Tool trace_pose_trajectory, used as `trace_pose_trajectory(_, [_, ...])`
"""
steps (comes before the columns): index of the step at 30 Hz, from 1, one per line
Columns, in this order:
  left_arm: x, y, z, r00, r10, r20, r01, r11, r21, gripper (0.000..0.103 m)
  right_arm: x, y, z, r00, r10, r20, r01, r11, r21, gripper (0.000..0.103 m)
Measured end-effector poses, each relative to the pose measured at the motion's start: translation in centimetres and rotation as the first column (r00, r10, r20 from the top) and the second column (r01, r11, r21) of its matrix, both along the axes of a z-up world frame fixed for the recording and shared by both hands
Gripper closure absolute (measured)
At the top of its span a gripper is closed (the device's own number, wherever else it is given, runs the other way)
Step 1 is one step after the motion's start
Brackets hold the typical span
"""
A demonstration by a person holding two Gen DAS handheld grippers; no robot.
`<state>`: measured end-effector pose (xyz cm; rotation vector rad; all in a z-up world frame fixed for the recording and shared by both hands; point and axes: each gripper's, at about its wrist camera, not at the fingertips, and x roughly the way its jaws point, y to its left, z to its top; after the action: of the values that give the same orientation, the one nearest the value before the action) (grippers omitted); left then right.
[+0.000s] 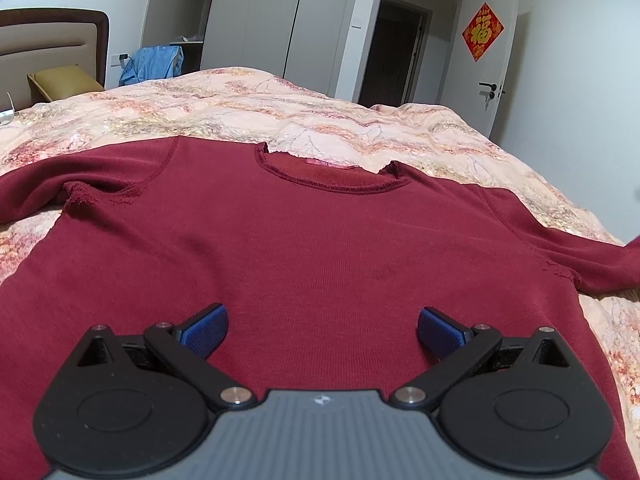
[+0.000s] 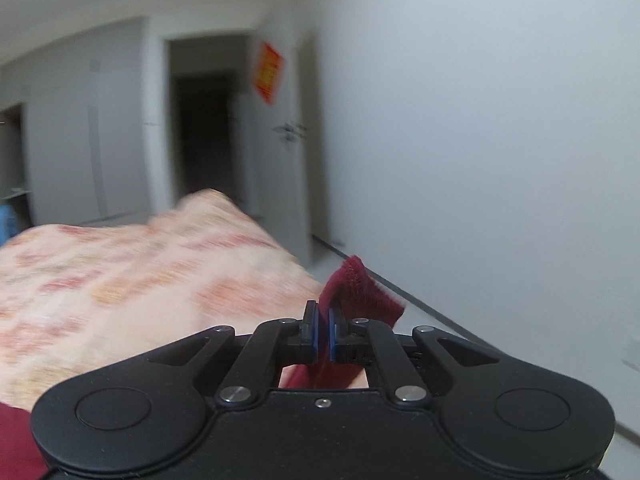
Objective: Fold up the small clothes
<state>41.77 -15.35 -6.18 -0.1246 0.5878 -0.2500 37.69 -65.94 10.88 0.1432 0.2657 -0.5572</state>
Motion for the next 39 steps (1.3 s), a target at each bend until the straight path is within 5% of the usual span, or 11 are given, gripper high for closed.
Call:
trace_pose_trajectory(7, [-0.1, 0.4, 0.8, 1.0, -0.006, 0.002, 0.007, 1.0, -0.024, 0.0, 2.8, 12.0, 4.9, 0.963, 0.267, 0.031, -0.264, 0.961, -0.079, 0.099])
trace_pose_trajectory(11, [-0.7, 3.6, 3.9, 0.999, 0.05, 0.008, -0.048, 0.988, -0.147, 0.0, 3.9, 19.3, 6.0, 0.906, 0.422, 0.023, -0.418, 0.904, -0.095, 0.099])
trace_pose_trajectory(15, [-0.6, 7.1, 6.5, 0.992, 0.129, 0.009, -0.127, 0.984, -0.122, 0.0, 4.4, 26.5, 5.7, 0.839, 0.545, 0.005, -0.542, 0.835, -0.097, 0.099])
trace_pose_trajectory(24, [0.1, 15.4, 7.2, 0.94, 0.339, -0.043, -0.342, 0.933, -0.114, 0.0, 6.4, 41.0, -1.5, 0.702, 0.685, -0.196, -0.711, 0.691, -0.13, 0.099])
trace_pose_trajectory(31, [0.5, 16.8, 5.3, 0.935, 0.351, -0.049, -0.355, 0.929, -0.106, 0.0, 8.0, 46.4, -9.0, 0.62, 0.681, -0.389, -0.754, 0.654, -0.057, 0.097])
trace_pose_trajectory(34, [0.1, 16.0, 4.6, 0.945, 0.325, -0.039, -0.327, 0.94, -0.097, 0.0, 8.5, 46.5, -10.6, 0.554, 0.709, -0.437, -0.782, 0.623, 0.019, 0.084])
trace_pose_trajectory(39, [0.5, 14.8, 4.4, 0.952, 0.306, -0.033, -0.307, 0.944, -0.118, 0.0, 6.6, 44.3, -9.9, 0.506, 0.752, -0.422, -0.814, 0.578, 0.056, 0.039])
